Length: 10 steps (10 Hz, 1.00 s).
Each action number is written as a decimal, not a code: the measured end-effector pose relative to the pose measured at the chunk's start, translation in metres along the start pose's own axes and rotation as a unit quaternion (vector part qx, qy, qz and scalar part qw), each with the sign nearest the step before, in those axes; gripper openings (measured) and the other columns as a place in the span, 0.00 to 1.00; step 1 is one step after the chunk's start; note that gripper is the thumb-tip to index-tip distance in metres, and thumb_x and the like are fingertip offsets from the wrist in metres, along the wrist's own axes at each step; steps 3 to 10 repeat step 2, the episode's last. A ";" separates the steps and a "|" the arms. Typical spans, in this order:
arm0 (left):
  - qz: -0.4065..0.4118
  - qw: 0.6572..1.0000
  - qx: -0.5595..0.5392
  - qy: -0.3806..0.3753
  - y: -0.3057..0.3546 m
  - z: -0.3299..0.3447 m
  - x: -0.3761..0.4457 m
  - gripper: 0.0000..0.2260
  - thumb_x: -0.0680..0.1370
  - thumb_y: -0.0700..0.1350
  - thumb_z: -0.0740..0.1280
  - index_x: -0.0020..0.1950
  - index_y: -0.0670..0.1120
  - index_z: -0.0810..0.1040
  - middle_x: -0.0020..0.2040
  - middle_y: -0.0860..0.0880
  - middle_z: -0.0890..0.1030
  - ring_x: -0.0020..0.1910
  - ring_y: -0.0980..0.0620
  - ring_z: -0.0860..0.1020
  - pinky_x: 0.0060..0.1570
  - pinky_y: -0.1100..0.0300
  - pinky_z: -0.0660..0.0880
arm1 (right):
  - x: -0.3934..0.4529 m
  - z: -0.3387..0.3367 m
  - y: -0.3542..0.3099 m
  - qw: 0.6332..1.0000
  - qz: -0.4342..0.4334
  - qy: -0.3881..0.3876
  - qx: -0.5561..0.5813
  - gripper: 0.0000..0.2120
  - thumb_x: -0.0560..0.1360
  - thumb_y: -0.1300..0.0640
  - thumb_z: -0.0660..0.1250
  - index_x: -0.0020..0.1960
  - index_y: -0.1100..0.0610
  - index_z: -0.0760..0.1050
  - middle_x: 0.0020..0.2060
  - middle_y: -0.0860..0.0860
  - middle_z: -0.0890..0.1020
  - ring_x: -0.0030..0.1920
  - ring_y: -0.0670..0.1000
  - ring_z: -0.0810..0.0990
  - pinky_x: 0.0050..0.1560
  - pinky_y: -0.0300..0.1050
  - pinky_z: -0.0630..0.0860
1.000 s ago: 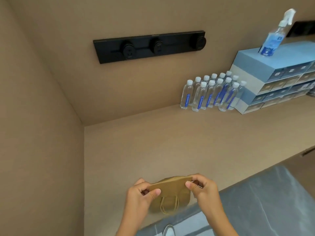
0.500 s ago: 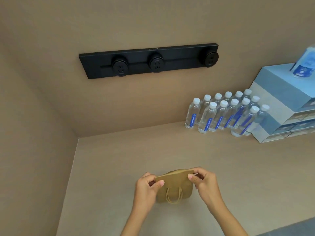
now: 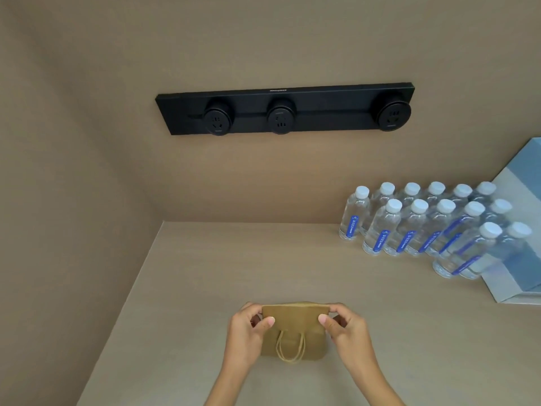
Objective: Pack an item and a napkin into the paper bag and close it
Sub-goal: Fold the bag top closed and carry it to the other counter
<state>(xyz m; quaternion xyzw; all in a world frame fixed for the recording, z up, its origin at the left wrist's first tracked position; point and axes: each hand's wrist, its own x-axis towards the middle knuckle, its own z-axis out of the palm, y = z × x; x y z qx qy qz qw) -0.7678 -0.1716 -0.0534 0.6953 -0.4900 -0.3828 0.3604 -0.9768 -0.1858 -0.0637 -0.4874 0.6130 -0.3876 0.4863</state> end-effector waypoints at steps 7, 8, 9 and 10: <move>0.007 1.000 -0.016 0.018 0.011 -0.020 -0.006 0.13 0.70 0.45 0.76 0.52 0.57 0.81 0.49 0.56 0.79 0.32 0.60 0.73 0.36 0.72 0.71 | -0.005 -0.006 -0.015 0.995 -0.073 0.037 -0.049 0.22 0.72 0.56 0.72 0.63 0.42 0.72 0.56 0.38 0.73 0.31 0.44 0.72 0.38 0.28 0.71; 0.007 1.000 -0.016 0.018 0.011 -0.020 -0.006 0.13 0.70 0.45 0.76 0.52 0.57 0.81 0.49 0.56 0.79 0.32 0.60 0.73 0.36 0.72 0.71 | -0.005 -0.006 -0.015 0.995 -0.073 0.037 -0.049 0.22 0.72 0.56 0.72 0.63 0.42 0.72 0.56 0.38 0.73 0.31 0.44 0.72 0.38 0.28 0.71; 0.007 1.000 -0.016 0.018 0.011 -0.020 -0.006 0.13 0.70 0.45 0.76 0.52 0.57 0.81 0.49 0.56 0.79 0.32 0.60 0.73 0.36 0.72 0.71 | -0.005 -0.006 -0.015 0.995 -0.073 0.037 -0.049 0.22 0.72 0.56 0.72 0.63 0.42 0.72 0.56 0.38 0.73 0.31 0.44 0.72 0.38 0.28 0.71; 0.007 1.000 -0.016 0.018 0.011 -0.020 -0.006 0.13 0.70 0.45 0.76 0.52 0.57 0.81 0.49 0.56 0.79 0.32 0.60 0.73 0.36 0.72 0.71 | -0.005 -0.006 -0.015 0.995 -0.073 0.037 -0.049 0.22 0.72 0.56 0.72 0.63 0.42 0.72 0.56 0.38 0.73 0.31 0.44 0.72 0.38 0.28 0.71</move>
